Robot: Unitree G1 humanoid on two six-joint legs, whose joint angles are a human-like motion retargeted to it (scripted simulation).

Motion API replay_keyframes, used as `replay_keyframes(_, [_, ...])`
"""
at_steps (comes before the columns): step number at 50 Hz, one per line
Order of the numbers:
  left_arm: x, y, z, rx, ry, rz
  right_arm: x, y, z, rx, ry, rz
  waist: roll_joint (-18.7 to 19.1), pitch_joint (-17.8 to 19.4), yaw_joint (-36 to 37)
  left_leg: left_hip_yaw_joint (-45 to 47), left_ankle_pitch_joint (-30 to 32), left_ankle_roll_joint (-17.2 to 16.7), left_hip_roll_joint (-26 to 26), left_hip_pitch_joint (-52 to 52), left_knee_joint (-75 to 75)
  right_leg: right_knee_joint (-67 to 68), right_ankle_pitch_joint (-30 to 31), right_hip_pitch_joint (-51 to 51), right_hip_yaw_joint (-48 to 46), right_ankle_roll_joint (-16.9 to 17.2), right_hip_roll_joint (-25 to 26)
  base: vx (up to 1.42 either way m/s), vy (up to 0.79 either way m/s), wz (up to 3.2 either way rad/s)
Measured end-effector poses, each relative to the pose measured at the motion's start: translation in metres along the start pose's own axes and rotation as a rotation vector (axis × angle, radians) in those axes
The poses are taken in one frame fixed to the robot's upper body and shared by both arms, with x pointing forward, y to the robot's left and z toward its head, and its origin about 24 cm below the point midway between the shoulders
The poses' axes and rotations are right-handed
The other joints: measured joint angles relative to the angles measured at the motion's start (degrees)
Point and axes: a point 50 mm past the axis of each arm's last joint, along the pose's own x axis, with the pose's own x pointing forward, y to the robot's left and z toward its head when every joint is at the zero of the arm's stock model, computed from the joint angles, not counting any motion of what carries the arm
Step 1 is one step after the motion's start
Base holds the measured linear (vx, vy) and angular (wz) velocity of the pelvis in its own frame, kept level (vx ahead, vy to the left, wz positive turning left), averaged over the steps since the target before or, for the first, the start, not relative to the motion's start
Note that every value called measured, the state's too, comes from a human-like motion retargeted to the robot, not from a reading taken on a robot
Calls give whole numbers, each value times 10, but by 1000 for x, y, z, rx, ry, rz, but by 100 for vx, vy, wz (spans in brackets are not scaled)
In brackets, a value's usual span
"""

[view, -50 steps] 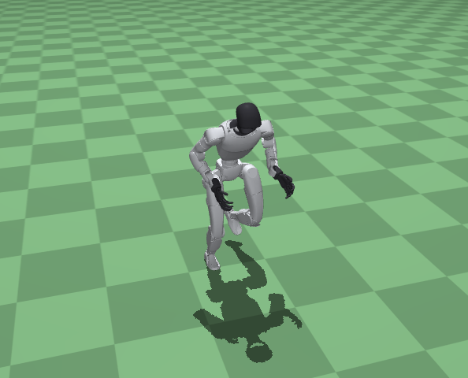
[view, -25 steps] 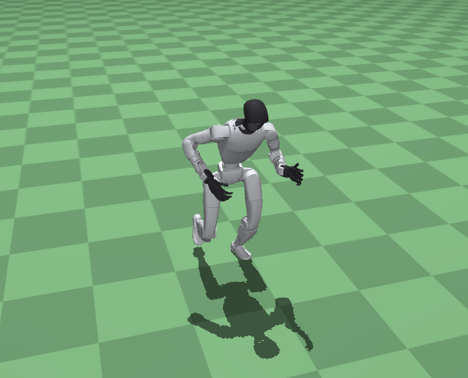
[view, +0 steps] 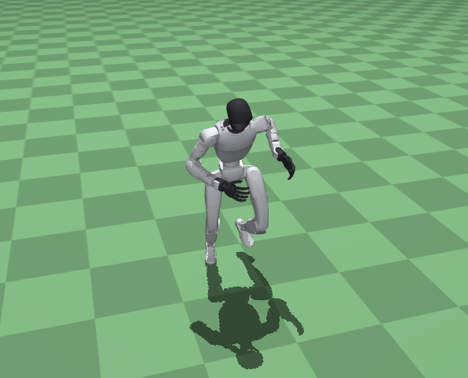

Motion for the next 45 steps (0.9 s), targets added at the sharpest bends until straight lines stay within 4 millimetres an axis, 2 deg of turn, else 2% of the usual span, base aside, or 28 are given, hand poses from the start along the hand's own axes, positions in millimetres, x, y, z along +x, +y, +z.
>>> replay_keyframes(2, [-1, 9, 13, 17, -18, -8, 3, -1, 18, 32, -80, -1, -40, -17, 75, 39, 3, -7, -19, -34, -135, -58, 91, 45, 26, 25, -26, 159, 16, -114])
replay_keyframes(3, [-1, 10, 14, -81, -23, 47, 3, 2, 23, 42, -101, -5, -58, -25, 106, 57, 11, -16, -27, -40, -224, -88, 143, 69, 35, 40, -38, 163, 23, -103])
replay_keyframes(4, [0, 10, 14, -37, -31, 14, 2, 6, 27, 57, -122, 15, -71, -25, 132, 77, 21, -33, -32, -31, -324, -117, 193, 99, 41, 52, -45, 165, 27, -99])
replay_keyframes(5, [1, 9, 14, 78, -33, -60, 2, 11, 31, 73, -142, 45, -81, -22, 156, 97, 32, -54, -34, -16, -428, -144, 242, 133, 45, 63, -50, 167, 31, -105])
replay_keyframes(7, [5, 6, 12, -74, -57, -5, 0, 23, 35, 140, -166, 53, -78, -4, 196, 142, 36, -107, -21, 32, -596, -191, 317, 221, 55, 84, -43, 169, 36, -104])
replay_keyframes(8, [9, 6, 11, -1, -68, -19, -2, 27, 36, 156, -174, 68, -69, 8, 211, 158, 41, -134, -11, 51, -645, -207, 346, 268, 63, 89, -36, 167, 40, -76])
replay_keyframes(10, [20, -1, 9, -13, -107, -5, -6, 35, 38, 191, -181, 85, -49, 34, 224, 144, 78, -157, 5, 77, -652, -198, 362, 341, 86, 74, -23, 163, 42, -21])
replay_keyframes(12, [38, -13, 7, -161, -154, 20, -11, 39, 31, 286, -145, 65, -46, 65, 208, 92, 16, -107, 7, 81, -507, -72, 316, 352, 93, 58, -17, 157, 42, 64])
replay_keyframes(13, [50, -19, 1, -83, -159, -2, -15, 41, 23, 350, -101, 46, -50, 74, 197, 73, -47, -81, 9, 75, -411, 31, 286, 328, 90, 58, -17, 153, 40, 80])
replay_keyframes(15, [75, -34, -11, -48, -124, -27, -29, 52, -6, 423, 60, -36, -71, 85, 173, 61, -142, -51, 3, 78, -279, 245, 228, 252, 82, 46, -30, 149, 35, 65])
replay_keyframes(17, [105, -51, -14, 7, -83, -111, -52, 60, -39, 298, 255, -117, -96, 87, 140, 62, -198, -41, -6, 105, -228, 420, 147, 149, 80, 8, -39, 141, 28, 55])
replay_keyframes(19, [132, -69, 8, 95, -152, -213, -78, 56, -57, 168, 382, -171, -111, 84, 87, 54, -235, -40, -12, 141, -212, 543, 67, 38, 76, -22, -25, 136, 23, 79])
replay_keyframes(21, [150, -91, 51, 147, -332, -288, -101, 40, -59, 175, 430, -221, -110, 79, 17, 35, -255, -49, -10, 177, -212, 607, 4, -81, 47, -33, -11, 137, 18, 104])
replay_keyframes(23, [156, -113, 98, 134, -531, -331, -121, 16, -52, 202, 447, -241, -92, 72, -60, 9, -259, -64, -3, 212, -232, 608, -32, -204, -1, -24, -8, 144, 13, 118])
replay_keyframes(26, [148, -131, 153, 51, -772, -347, -144, -24, -38, 104, 470, -246, -28, 69, -170, -32, -244, -98, 24, 264, -287, 498, -13, -374, -78, 22, -11, 154, 7, 112])
replay_keyframes(28, [133, -129, 173, -13, -897, -330, -156, -51, -26, -1, 483, -271, 38, 71, -241, -60, -195, -129, 45, 297, -350, 350, 32, -456, -132, 54, -26, 167, -3, 118])
replay_keyframes(30, [111, -119, 171, -67, -957, -316, -170, -71, -15, -101, 510, -308, 117, 77, -314, -98, -110, -163, 73, 323, -407, 147, 78, -488, -181, 82, -39, 181, -18, 160])
replay_keyframes(32, [87, -114, 156, -138, -917, -371, -186, -83, -8, -172, 562, -376, 188, 87, -382, -159, 4, -192, 98, 345, -442, -42, 115, -465, -204, 104, -60, 195, -37, 228])
replay_keyframes(33, [75, -117, 149, -173, -871, -438, -194, -86, -7, -180, 587, -427, 210, 90, -403, -191, 65, -202, 101, 355, -447, -88, 153, -446, -213, 109, -81, 196, -52, 216])
replay_keyframes(35, [54, -127, 130, -232, -730, -660, -205, -89, -9, -123, 610, -545, 239, 91, -396, -237, 179, -212, 92, 355, -404, -42, 255, -435, -225, 86, -128, 188, -62, 111])
replay_keyframes(37, [46, -137, 98, -264, -495, -886, -204, -90, -24, 32, 588, -659, 263, 91, -304, -225, 232, -210, 85, 301, -241, 145, 195, -483, -190, 33, -130, 170, -67, -120])
replay_keyframes(38, [46, -138, 76, -261, -361, -924, -199, -93, -35, 101, 570, -711, 275, 91, -244, -202, 233, -200, 91, 259, -135, 222, 143, -504, -172, 12, -111, 159, -58, -243])
replay_keyframes(40, [56, -123, 20, -171, -130, -727, -169, -116, -58, 80, 544, -781, 287, 91, -130, -145, 195, -163, 114, 155, 72, 333, 80, -544, -136, -7, -66, 151, -42, -289])
replay_keyframes(41, [60, -107, -15, -107, -4, -517, -140, -136, -61, -50, 525, -786, 288, 91, -87, -130, 175, -138, 115, 85, 151, 345, 62, -545, -123, -13, -46, 142, -23, -260])
replay_keyframes(42, [56, -88, -49, -41, 126, -316, -109, -156, -56, -192, 481, -796, 290, 91, -49, -120, 155, -114, 112, 13, 220, 350, 46, -542, -111, -20, -28, 135, -11, -209])
replay_keyframes(43, [45, -67, -81, 9, 275, -118, -72, -174, -41, -329, 399, -798, 292, 91, -22, -119, 135, -91, 101, -66, 268, 342, 34, -529, -104, -29, -16, 133, -1, -173])
replay_keyframes(45, [1, -19, -126, 111, 553, 178, 6, -181, 5, -421, 147, -781, 278, 91, 14, -106, 96, -64, 75, -221, 318, 348, 30, -518, -77, -36, -5, 134, 12, -143])
